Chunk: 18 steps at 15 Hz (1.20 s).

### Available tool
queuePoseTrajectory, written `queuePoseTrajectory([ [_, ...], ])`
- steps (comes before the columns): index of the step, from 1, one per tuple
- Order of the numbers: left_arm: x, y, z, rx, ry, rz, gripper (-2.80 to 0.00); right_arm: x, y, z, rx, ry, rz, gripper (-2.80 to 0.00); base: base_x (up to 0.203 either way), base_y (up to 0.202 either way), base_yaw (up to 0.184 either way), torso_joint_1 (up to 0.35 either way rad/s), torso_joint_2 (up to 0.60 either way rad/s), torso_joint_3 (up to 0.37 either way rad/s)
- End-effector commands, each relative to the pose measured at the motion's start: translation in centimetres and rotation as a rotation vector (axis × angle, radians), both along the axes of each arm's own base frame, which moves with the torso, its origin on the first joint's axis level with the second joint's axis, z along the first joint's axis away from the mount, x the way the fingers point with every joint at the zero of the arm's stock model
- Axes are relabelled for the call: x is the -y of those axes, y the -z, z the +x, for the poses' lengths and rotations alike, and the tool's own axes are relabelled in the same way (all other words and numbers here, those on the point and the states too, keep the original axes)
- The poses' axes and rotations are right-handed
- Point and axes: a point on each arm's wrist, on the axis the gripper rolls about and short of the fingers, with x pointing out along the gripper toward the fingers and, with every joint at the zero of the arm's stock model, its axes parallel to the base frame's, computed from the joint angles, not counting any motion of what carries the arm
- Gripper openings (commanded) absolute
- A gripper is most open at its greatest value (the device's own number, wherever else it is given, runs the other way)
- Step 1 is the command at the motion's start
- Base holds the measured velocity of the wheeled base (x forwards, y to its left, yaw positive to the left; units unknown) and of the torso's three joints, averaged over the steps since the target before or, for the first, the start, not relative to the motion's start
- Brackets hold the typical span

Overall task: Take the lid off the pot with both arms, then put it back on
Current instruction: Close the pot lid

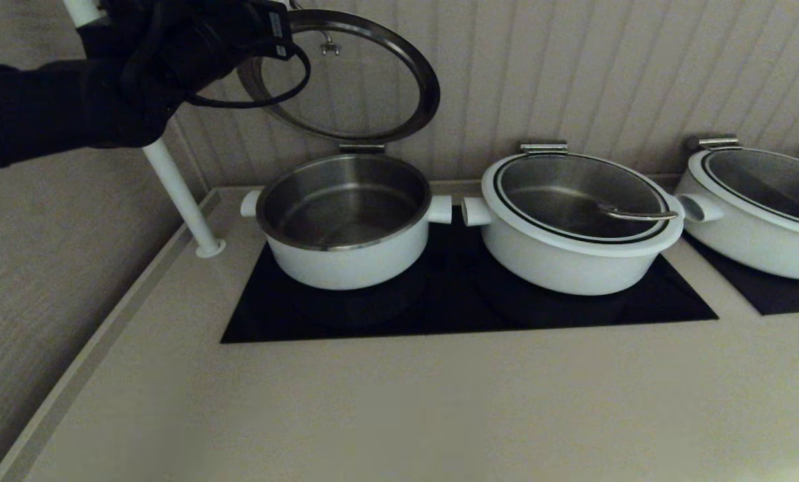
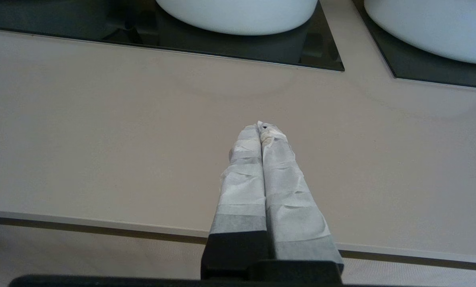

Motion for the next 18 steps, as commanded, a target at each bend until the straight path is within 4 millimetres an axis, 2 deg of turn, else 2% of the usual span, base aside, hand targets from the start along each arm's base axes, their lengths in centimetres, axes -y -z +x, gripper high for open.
queuePoseTrajectory([
  [1, 0.1, 0.2, 0.2, 0.002, 0.001, 0.001, -2.80, 0.0, 0.0, 0.0, 0.000, -0.001, -0.001, -2.80, 0.000, 0.000, 0.000, 0.000, 0.00, 0.000],
  [12, 0.6, 2.2, 2.0, -0.028, 0.001, 0.010, -2.80, 0.0, 0.0, 0.0, -0.001, -0.001, -0.001, -2.80, 0.000, 0.000, 0.000, 0.000, 0.00, 0.000],
  [15, 0.5, 2.3, 2.2, -0.030, -0.001, 0.010, -2.80, 0.0, 0.0, 0.0, 0.001, 0.000, -0.001, -2.80, 0.000, 0.000, 0.000, 0.000, 0.00, 0.000],
  [18, 0.4, 1.5, 1.5, -0.012, -0.001, 0.006, -2.80, 0.0, 0.0, 0.0, 0.000, 0.000, 0.000, -2.80, 0.000, 0.000, 0.000, 0.000, 0.00, 0.000],
])
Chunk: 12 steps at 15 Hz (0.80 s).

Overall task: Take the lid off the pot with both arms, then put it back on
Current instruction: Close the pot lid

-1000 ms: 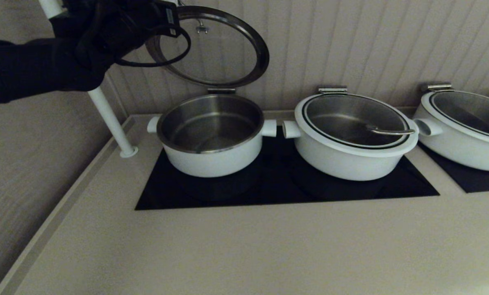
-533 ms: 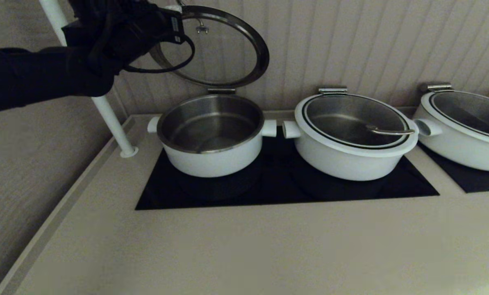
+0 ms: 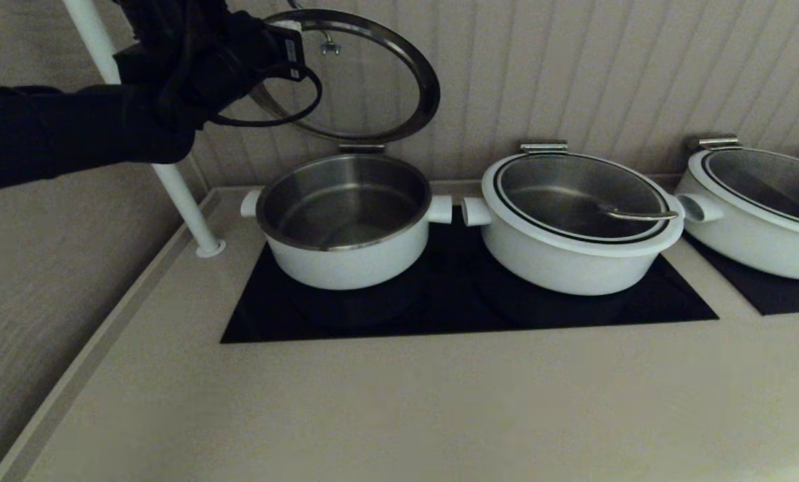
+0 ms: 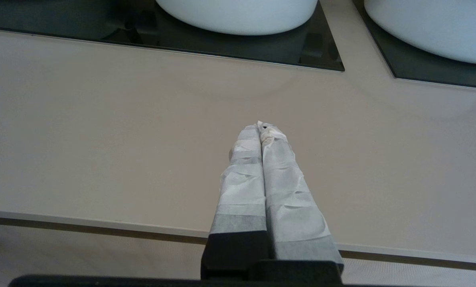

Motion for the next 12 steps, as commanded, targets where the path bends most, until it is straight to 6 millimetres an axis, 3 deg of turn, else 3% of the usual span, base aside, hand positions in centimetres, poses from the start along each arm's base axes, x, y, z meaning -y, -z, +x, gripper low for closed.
queuePoseTrajectory([
  [1, -0.2, -0.8, -0.6, 0.017, -0.002, -0.004, -2.80, 0.0, 0.0, 0.0, 0.001, -0.002, 0.000, -2.80, 0.000, 0.000, 0.000, 0.000, 0.00, 0.000],
  [7, -0.8, -3.3, -3.0, 0.072, -0.007, -0.013, -2.80, 0.0, 0.0, 0.0, 0.000, -0.002, -0.001, -2.80, 0.000, 0.000, 0.000, 0.000, 0.00, 0.000],
  [12, -1.1, -2.5, -2.0, 0.069, -0.019, -0.010, -2.80, 0.0, 0.0, 0.0, 0.001, -0.002, -0.002, -2.80, 0.000, 0.000, 0.000, 0.000, 0.00, 0.000],
])
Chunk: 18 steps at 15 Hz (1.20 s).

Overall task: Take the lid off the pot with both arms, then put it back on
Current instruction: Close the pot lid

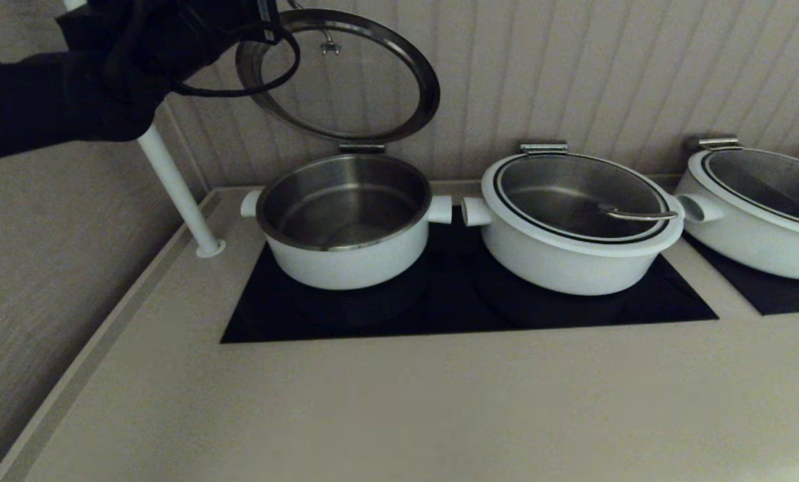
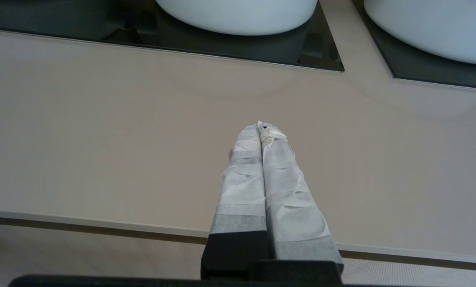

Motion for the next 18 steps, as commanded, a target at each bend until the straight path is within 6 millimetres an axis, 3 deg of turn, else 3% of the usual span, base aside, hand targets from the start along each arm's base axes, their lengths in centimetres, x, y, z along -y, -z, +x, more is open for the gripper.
queuePoseTrajectory([
  [1, 0.1, 0.6, 0.8, 0.009, 0.000, -0.001, -2.80, 0.0, 0.0, 0.0, -0.001, -0.001, -0.001, -2.80, 0.000, 0.000, 0.000, 0.000, 0.00, 0.000],
  [8, 0.7, 2.4, 2.6, 0.019, 0.004, -0.002, -2.80, 0.0, 0.0, 0.0, -0.001, -0.001, -0.001, -2.80, 0.000, 0.000, 0.000, 0.000, 0.00, 0.000],
  [18, 0.8, 2.7, 2.7, 0.006, 0.005, 0.005, -2.80, 0.0, 0.0, 0.0, 0.000, -0.001, -0.001, -2.80, 0.000, 0.000, 0.000, 0.000, 0.00, 0.000],
])
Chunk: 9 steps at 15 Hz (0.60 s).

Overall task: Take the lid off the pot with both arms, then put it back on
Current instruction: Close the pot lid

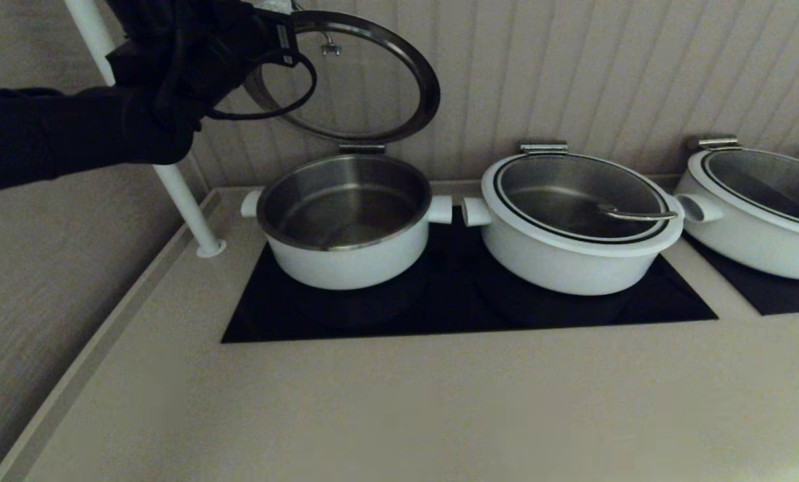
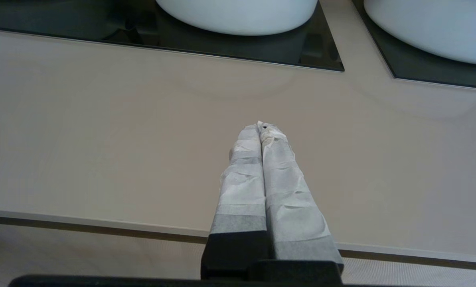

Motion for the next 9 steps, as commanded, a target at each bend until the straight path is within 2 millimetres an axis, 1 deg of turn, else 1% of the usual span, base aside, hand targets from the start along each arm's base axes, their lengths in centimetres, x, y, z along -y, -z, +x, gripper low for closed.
queuePoseTrajectory([
  [1, 0.04, 0.20, 0.16, -0.005, 0.000, 0.002, -2.80, 0.00, 0.00, 0.00, 0.001, -0.001, -0.001, -2.80, 0.000, 0.000, 0.000, 0.000, 0.00, 0.000],
  [6, 0.03, 0.40, 0.40, 0.000, -0.004, 0.002, -2.80, 0.00, 0.00, 0.00, 0.001, 0.000, -0.001, -2.80, 0.000, 0.000, 0.000, 0.000, 0.00, 0.000],
  [9, 0.17, 1.09, 0.92, -0.017, -0.002, 0.005, -2.80, 0.00, 0.00, 0.00, 0.000, 0.000, -0.001, -2.80, 0.000, 0.000, 0.000, 0.000, 0.00, 0.000],
])
